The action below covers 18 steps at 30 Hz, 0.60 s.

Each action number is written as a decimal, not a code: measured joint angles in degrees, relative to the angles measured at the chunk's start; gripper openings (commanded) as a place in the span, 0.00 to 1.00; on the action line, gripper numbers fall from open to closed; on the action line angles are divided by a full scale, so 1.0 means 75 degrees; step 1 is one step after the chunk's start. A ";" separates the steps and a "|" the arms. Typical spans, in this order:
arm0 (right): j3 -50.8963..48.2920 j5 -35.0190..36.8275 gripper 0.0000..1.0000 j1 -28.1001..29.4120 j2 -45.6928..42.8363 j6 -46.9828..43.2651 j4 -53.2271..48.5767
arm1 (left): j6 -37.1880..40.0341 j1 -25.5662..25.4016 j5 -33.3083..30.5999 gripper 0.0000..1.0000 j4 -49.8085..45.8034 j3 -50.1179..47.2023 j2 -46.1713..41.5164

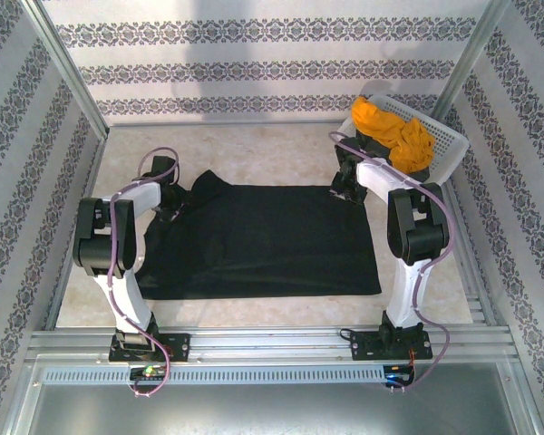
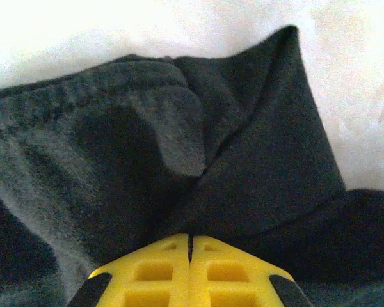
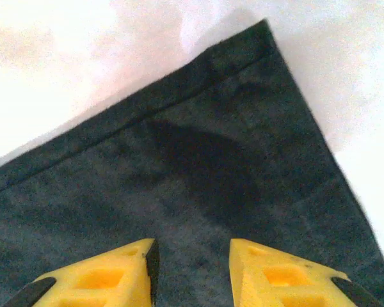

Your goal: Fold and stack the t-shirts

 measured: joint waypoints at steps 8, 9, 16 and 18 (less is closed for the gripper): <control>-0.0035 -0.0207 0.39 0.0189 -0.0003 0.0058 -0.0061 | 0.0009 0.1274 -0.0312 0.00 -0.0125 0.0323 0.0184; -0.0032 -0.0254 0.39 0.0189 -0.0003 0.0050 -0.0047 | 0.0169 0.1405 -0.0382 0.00 -0.0172 0.0460 0.0271; 0.1253 -0.0551 0.40 0.0239 0.0530 -0.0277 -0.0105 | 0.1046 0.1673 -0.0694 0.00 -0.0466 0.1064 0.0641; 0.2057 -0.0554 0.41 0.0332 0.0973 -0.0440 -0.0137 | 0.1192 0.1673 -0.0714 0.00 -0.0498 0.1157 0.0694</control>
